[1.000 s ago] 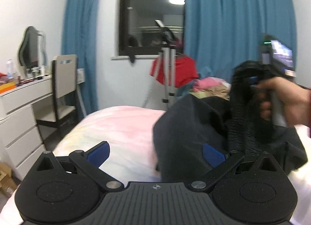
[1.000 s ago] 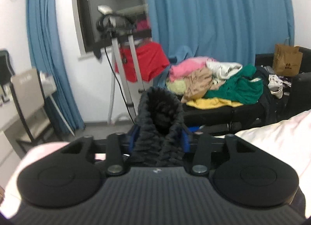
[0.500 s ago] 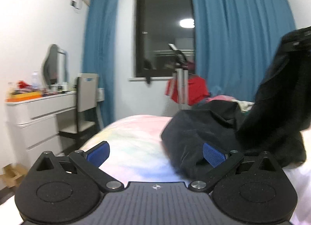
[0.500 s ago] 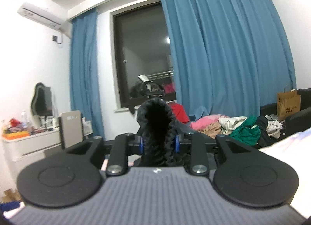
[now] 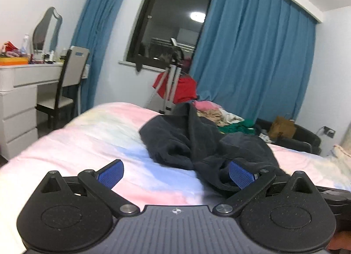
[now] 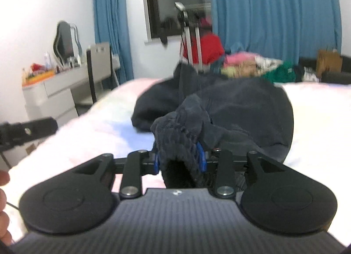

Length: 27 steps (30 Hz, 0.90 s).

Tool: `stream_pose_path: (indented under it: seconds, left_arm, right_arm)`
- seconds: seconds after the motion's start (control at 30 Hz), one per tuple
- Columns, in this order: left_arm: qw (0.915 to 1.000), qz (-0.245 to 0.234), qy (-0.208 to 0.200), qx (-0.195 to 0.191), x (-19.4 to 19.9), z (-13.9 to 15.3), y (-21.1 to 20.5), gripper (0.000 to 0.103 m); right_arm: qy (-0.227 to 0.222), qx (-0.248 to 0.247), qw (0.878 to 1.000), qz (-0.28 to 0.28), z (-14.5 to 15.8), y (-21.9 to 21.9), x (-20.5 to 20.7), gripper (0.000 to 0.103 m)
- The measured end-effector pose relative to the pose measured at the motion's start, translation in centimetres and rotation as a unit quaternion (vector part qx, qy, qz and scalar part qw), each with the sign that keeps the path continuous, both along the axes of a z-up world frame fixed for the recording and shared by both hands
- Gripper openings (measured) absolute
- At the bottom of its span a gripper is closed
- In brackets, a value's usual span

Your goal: Fold clothes

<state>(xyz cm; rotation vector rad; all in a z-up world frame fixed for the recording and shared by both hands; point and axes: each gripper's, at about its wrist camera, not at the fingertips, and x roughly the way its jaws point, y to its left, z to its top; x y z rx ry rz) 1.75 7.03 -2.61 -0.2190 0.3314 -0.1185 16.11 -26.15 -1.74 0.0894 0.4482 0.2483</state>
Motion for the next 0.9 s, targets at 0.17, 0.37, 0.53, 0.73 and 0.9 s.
stream_pose_path:
  seconds: [0.17,0.37,0.53,0.73,0.9]
  left_arm:
    - [0.9979,-0.049,0.043,-0.010,2.3,-1.0,-1.1,0.103]
    - [0.9886,-0.125,0.082,-0.019,3.2,-3.0,-4.1,0.101]
    - [0.9731,-0.194,0.109,-0.059,5.8,-4.7,-8.3,0.098]
    - [0.9783,-0.135,0.144,-0.063,10.6,-6.8,-12.7,0.067]
    - [0.9839,-0.080,0.141,-0.077,12.8,-5.2,-11.6,0.035]
  right_arm:
    - [0.012,0.095,0.995,0.001,1.2,-2.1,-2.5,0.079]
    - [-0.023,0.158,0.985,-0.072,3.6,-7.7,-4.2,0.080]
    - [-0.014,0.219,0.959,-0.182,2.0,-13.6,-3.2,0.082]
    - [0.006,0.224,0.941,-0.254,-2.2,-16.2,-1.4,0.083]
    - [0.018,0.215,0.945,-0.247,-3.4,-15.2,-0.2,0.083]
